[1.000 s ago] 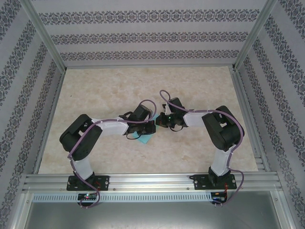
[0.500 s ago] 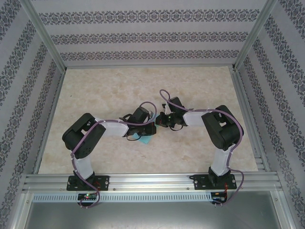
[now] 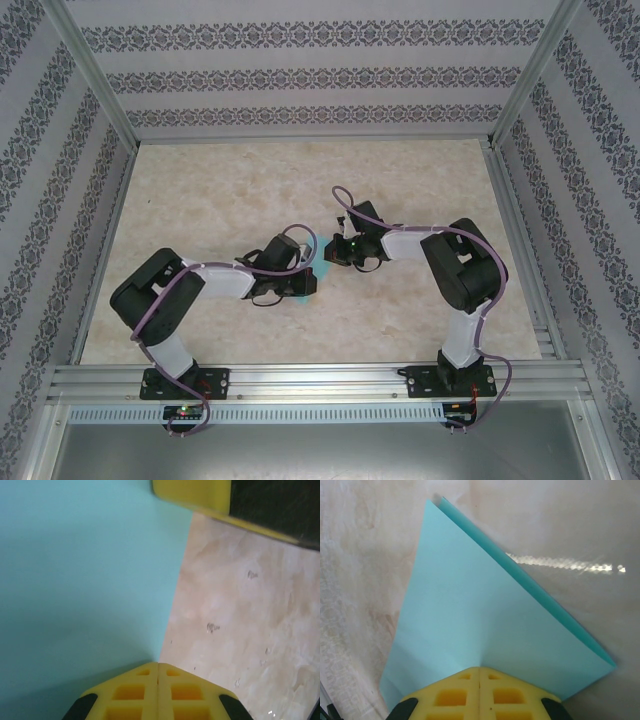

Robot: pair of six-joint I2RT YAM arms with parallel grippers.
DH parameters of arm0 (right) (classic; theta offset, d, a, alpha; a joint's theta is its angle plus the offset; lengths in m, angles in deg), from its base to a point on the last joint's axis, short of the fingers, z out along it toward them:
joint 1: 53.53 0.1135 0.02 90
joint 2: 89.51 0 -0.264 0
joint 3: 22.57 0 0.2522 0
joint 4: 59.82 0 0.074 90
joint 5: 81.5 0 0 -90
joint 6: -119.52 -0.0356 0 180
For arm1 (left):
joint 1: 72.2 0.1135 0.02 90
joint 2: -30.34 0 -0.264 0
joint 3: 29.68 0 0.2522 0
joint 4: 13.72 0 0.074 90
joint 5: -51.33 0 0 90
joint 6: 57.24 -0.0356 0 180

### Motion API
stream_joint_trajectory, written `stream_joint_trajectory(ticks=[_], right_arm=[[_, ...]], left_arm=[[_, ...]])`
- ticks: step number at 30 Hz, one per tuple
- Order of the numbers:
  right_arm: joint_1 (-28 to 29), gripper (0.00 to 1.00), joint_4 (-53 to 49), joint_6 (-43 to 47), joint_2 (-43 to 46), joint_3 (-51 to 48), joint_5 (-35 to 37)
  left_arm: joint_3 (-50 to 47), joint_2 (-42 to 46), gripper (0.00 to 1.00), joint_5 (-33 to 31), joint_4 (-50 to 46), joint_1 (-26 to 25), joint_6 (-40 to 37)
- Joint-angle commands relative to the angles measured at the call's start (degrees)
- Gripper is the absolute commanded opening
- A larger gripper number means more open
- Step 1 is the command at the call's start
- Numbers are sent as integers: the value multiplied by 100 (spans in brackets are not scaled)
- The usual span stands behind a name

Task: Fold a paper plane with a square sheet of paper (pick it up from the middle)
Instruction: Fold the square sheet of paper in half at the center of the table.

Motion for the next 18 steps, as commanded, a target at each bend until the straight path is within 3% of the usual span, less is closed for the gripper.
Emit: stream_joint_trajectory(ticks=[1,18], right_arm=[[-52,0,-765,196,-555,-185,1008],[-43,0,-805,251,-600,-93,1001]], left_arm=[[-262,82,0,307,-871,-13,-248],[-758,445,0,98,-1359,-14,-521]])
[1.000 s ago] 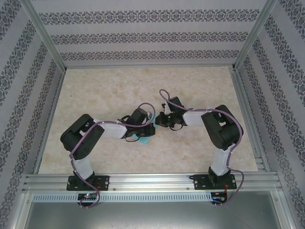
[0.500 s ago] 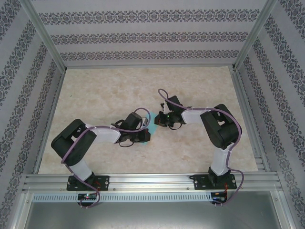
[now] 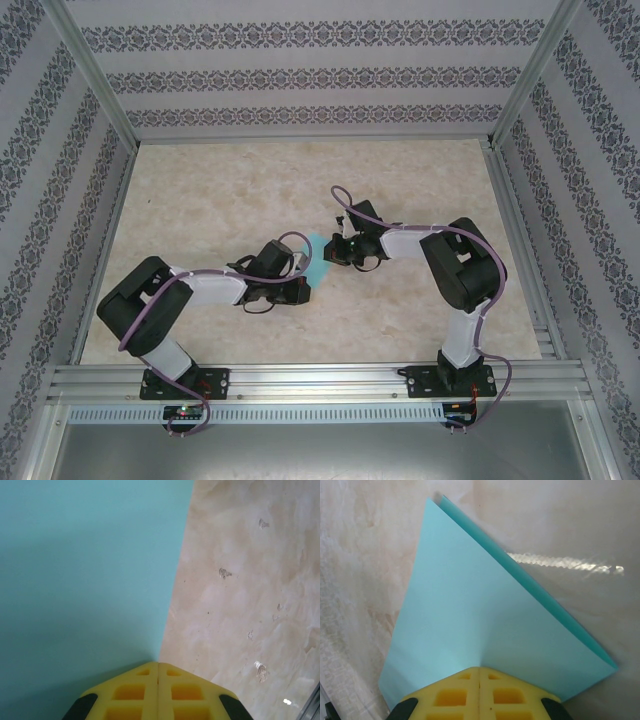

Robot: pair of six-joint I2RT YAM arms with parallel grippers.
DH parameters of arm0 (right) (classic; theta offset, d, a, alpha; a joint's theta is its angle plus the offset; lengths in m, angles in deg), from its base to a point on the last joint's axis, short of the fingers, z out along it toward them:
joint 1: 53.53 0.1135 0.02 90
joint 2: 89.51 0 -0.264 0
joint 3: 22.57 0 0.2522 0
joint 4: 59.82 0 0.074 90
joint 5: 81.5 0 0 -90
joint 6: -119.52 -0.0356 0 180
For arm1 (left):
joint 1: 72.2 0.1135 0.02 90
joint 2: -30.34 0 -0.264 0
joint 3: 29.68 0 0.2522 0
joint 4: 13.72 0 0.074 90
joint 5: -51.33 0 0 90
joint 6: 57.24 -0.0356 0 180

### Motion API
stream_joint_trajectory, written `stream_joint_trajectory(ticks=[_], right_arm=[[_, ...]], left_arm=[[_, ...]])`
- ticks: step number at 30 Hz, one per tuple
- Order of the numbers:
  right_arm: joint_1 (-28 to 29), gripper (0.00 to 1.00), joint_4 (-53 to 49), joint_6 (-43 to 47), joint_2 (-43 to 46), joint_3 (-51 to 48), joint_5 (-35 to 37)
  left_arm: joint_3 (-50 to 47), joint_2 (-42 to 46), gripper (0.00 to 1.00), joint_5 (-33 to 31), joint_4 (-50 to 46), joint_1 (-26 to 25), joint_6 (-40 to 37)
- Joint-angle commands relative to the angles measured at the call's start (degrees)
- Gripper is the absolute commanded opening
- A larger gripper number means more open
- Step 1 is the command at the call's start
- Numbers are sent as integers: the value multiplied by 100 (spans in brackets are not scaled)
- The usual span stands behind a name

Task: Fold a paper plane with a square sheet of paper (pick it up from the middle)
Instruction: Fold the square sheet of paper in half at the center of the table, then rotate the paper at the center of the table.

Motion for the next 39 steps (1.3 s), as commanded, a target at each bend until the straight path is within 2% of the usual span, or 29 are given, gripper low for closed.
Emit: stream_joint_trajectory(ticks=[1,5,9,15,18,22,24,31,39], right_arm=[[-47,0,-745,213,-547,-150,1003],[-48,0,-959,366,-490,78,1036],[-30,0,-1255,611,-436,468,1035],[143,4,-1674,862,213,1079,1169],[390,10,-1925,813,460,1316,1582],[838,24,-2237,384,428,1604,2283],[1090,28,-2351,116,295,1783,2487],[1804,25,-2425,-571,-381,2318,2165],[2131,21,-2724,-357,-876,2441,1810]], left_arm=[[-387,25,0,-32,-1016,-14,-158],[-429,426,0,-95,-1162,-14,-271],[-125,998,1,-706,-1708,12,-342],[457,1548,20,-1389,-2138,469,-128],[664,1615,34,-1576,-2286,908,0],[753,1538,47,-1534,-2359,1584,231],[775,1476,54,-1524,-2346,1790,263],[849,1203,69,-1491,-2345,2336,289],[949,1056,82,-1510,-2346,2443,157]])
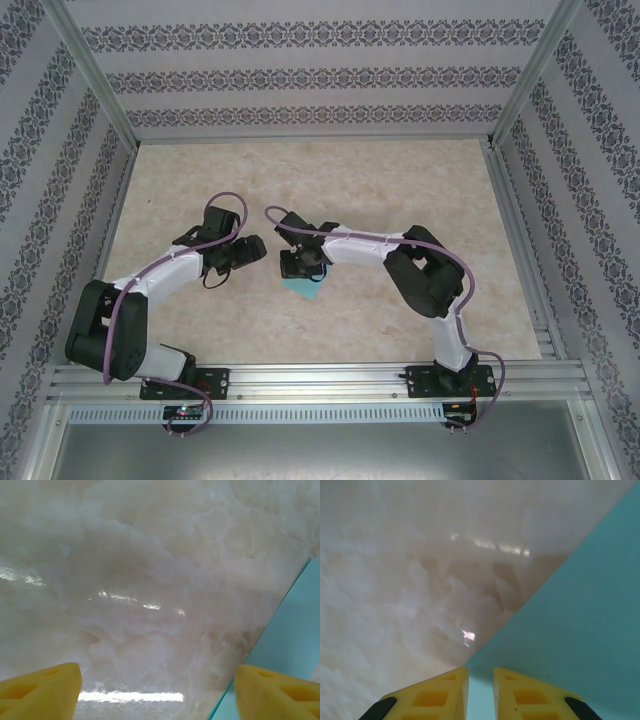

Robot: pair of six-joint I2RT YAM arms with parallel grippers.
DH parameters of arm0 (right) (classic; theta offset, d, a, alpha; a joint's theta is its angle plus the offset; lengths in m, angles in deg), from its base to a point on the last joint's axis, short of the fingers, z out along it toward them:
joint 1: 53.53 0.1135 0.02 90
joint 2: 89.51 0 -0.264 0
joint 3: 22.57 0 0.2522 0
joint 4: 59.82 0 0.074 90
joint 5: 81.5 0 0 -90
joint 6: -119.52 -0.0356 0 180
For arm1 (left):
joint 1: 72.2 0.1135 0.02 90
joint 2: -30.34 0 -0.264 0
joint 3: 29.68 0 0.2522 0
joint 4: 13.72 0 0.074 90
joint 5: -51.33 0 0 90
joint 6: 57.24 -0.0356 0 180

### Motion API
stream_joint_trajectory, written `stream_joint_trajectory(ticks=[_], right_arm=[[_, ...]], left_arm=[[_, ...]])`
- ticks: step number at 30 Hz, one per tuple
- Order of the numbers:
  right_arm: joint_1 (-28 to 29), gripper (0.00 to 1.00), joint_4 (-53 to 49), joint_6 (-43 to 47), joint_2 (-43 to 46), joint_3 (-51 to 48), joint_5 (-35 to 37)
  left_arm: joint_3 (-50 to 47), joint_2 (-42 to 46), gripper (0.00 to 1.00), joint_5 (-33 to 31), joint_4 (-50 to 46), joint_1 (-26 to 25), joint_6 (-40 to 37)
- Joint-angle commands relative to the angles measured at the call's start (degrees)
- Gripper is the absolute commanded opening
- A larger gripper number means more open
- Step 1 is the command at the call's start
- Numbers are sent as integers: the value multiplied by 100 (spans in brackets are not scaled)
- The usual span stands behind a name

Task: Fold a paper plane with a square sheet of paper (pick it up from the middle)
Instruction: Rotate the paper at the center of the table, then fold the triangle a second time at the center of the table.

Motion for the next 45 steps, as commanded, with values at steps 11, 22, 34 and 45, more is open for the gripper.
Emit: stream_joint_trajectory(ticks=[11,22,34,45], right_arm=[[-564,22,-764,2235,778,-692,-754],[-924,40,479,-60,1393,-833,977],[-1210,42,288,-396,298,-45,1209],[-1491,43,211,-242,-167,-143,807]], left_arm=[[301,-348,89,521,111,72,-322],[341,-631,97,1428,190,-50,-400],[476,-803,85,1960,267,-659,-94],[666,-1098,82,2112,175,-1235,374]])
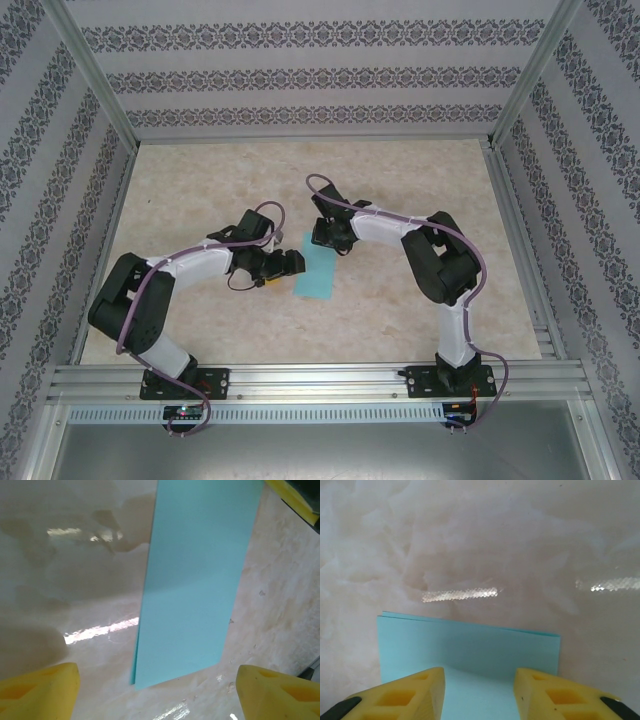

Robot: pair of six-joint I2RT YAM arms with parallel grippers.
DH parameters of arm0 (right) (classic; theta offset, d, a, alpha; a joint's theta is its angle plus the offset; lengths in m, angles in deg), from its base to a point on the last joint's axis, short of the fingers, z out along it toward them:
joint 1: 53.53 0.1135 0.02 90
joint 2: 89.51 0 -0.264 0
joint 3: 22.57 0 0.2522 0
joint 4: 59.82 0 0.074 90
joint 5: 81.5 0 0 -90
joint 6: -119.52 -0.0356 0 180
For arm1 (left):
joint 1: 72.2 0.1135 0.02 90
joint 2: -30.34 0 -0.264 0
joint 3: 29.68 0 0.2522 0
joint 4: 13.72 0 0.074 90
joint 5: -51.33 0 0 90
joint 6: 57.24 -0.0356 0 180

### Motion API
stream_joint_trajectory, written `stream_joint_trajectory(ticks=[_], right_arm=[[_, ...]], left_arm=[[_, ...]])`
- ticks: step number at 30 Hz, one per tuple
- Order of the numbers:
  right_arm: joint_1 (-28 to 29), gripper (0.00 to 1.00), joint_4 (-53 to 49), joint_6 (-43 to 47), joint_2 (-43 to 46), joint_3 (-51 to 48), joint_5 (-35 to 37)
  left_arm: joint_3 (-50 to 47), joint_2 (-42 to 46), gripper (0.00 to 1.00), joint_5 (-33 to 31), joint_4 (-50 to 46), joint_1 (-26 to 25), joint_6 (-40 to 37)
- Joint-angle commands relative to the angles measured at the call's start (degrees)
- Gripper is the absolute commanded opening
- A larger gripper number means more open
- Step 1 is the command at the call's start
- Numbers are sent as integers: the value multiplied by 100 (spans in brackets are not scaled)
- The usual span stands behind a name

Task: Fold a paper plane with a square sheet of paper (pick it up from the middle)
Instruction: Fold the triangle a second time at the center of the table.

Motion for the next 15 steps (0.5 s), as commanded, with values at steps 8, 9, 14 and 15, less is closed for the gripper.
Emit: stream_joint_trajectory(ticks=[8,9,14,15], right_arm=[[-226,42,-55,29,-421,-166,-363],[-239,41,-38,20,-431,-183,-380],[-336,36,129,-60,-478,-372,-489],[-355,36,166,-69,-483,-396,-521]], left_arm=[[251,-221,83,176,-69,-370,271],[272,-244,83,163,-80,-414,280],[405,-361,81,51,-256,-587,246],[428,-400,81,37,-302,-596,240]])
